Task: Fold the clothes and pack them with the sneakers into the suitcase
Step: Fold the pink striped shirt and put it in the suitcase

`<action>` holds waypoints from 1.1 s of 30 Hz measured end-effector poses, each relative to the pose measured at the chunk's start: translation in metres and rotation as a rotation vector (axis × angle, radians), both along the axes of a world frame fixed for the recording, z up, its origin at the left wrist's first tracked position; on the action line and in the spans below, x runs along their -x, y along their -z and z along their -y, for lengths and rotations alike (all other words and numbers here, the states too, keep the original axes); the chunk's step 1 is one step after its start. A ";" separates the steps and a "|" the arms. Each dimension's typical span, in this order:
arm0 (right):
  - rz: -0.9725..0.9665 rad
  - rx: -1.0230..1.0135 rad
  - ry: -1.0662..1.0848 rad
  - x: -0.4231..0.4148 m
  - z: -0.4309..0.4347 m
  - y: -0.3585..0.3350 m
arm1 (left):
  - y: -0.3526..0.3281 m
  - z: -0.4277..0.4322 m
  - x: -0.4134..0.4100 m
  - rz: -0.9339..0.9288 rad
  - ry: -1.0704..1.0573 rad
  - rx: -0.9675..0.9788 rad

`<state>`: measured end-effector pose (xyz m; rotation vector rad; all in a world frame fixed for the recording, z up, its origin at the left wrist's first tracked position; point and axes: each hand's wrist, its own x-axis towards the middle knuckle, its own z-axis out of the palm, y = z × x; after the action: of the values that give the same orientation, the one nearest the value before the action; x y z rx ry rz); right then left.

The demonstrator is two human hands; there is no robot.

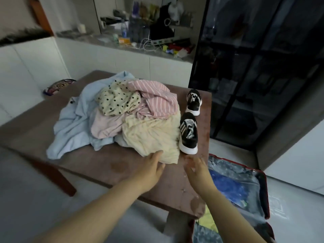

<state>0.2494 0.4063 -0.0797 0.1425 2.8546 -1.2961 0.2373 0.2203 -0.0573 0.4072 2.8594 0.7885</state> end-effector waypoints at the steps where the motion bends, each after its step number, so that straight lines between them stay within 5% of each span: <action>1: -0.017 0.027 0.005 0.007 0.017 -0.007 | -0.005 0.023 0.008 -0.021 -0.028 0.007; 6: -0.080 0.020 -0.032 0.040 0.069 -0.034 | -0.025 0.087 0.057 -0.047 -0.057 0.000; 19: -0.107 -0.117 -0.126 0.184 0.080 -0.043 | -0.040 0.092 0.191 -0.143 0.001 0.029; 25: -0.199 -0.170 -0.025 0.279 0.093 -0.061 | -0.054 0.110 0.249 -0.303 -0.087 0.005; 30: -0.022 -0.351 0.076 0.330 0.107 -0.064 | -0.056 0.123 0.283 -0.320 -0.024 0.038; 33: -0.118 -0.215 0.097 0.339 0.100 -0.073 | -0.062 0.125 0.304 -0.377 0.008 0.032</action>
<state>-0.0894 0.3064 -0.0068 0.2145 3.1192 -1.0392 -0.0670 0.0953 0.0048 0.6229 3.2068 0.7313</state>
